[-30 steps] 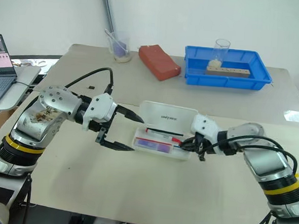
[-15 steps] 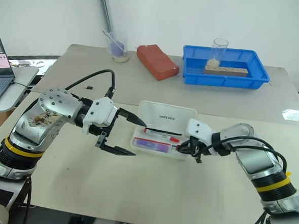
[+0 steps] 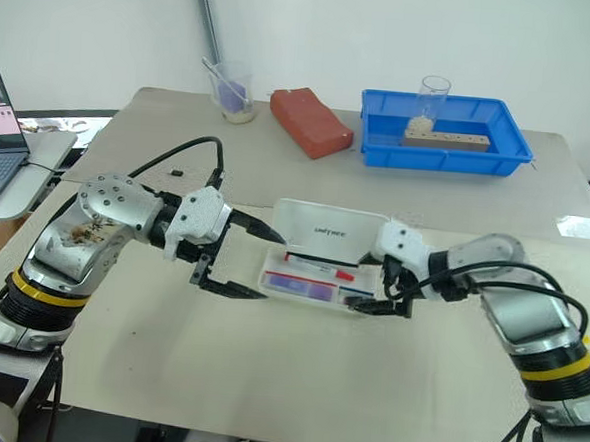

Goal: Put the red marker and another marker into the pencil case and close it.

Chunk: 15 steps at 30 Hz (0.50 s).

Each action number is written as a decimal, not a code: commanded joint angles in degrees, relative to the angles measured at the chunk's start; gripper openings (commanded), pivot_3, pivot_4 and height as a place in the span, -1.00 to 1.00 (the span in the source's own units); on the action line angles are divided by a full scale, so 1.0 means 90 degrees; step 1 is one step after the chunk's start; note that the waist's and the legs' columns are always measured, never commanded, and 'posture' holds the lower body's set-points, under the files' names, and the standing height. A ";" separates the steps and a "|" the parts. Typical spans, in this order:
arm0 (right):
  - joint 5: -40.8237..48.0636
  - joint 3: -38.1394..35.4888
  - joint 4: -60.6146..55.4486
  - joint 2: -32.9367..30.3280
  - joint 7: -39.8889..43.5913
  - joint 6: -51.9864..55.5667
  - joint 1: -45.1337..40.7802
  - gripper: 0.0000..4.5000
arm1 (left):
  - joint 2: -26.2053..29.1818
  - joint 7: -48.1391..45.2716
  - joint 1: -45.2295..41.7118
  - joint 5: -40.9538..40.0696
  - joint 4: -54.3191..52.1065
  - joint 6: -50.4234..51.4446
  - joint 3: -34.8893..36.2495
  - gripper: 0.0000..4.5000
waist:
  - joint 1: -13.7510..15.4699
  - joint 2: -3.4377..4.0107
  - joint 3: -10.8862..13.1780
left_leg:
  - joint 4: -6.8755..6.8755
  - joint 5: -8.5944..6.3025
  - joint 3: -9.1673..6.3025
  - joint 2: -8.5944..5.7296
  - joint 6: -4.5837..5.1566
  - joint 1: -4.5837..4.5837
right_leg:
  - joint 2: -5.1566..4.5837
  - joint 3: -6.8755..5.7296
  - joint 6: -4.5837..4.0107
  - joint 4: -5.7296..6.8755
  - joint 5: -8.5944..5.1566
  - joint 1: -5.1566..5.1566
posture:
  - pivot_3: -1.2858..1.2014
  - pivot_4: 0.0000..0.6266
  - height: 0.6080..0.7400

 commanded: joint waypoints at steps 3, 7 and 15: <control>0.0999 -0.1436 -0.1502 0.0366 -0.1209 0.1420 0.0139 0.98 | -0.0580 0.1210 -0.0775 0.0702 0.1841 -0.0700 0.0350 1.00 | 0.0000 -0.0005 0.0003 | 0.0000 0.0000 -0.0005 -0.0002 0.0000 -0.0004 | 0.0000 -0.0001 -0.0001 0.0002 0.0001 -0.0002 | 0.03 -0.52 1.00; 0.1388 -0.1994 -0.2080 0.0437 -0.1888 0.2135 0.0129 1.00 | -0.1263 0.2074 -0.1594 0.1193 0.3767 -0.1520 0.0433 0.44 | 0.0015 -0.0011 0.0006 | -0.0001 0.0000 -0.0008 -0.0005 0.0000 -0.0007 | 0.0000 -0.0002 -0.0001 0.0001 0.0001 -0.0004 | 0.03 -0.52 1.00; 0.1982 -0.2520 -0.2663 0.0353 -0.2644 0.2828 0.0145 1.00 | -0.1973 0.2736 -0.2890 0.2063 0.6732 -0.2586 0.0226 -0.98 | -0.0039 -0.0018 0.0010 | -0.0009 0.0000 -0.0010 -0.0009 0.0000 -0.0014 | 0.0000 -0.0001 0.0001 -0.0001 0.0000 -0.0014 | 0.03 -0.52 1.00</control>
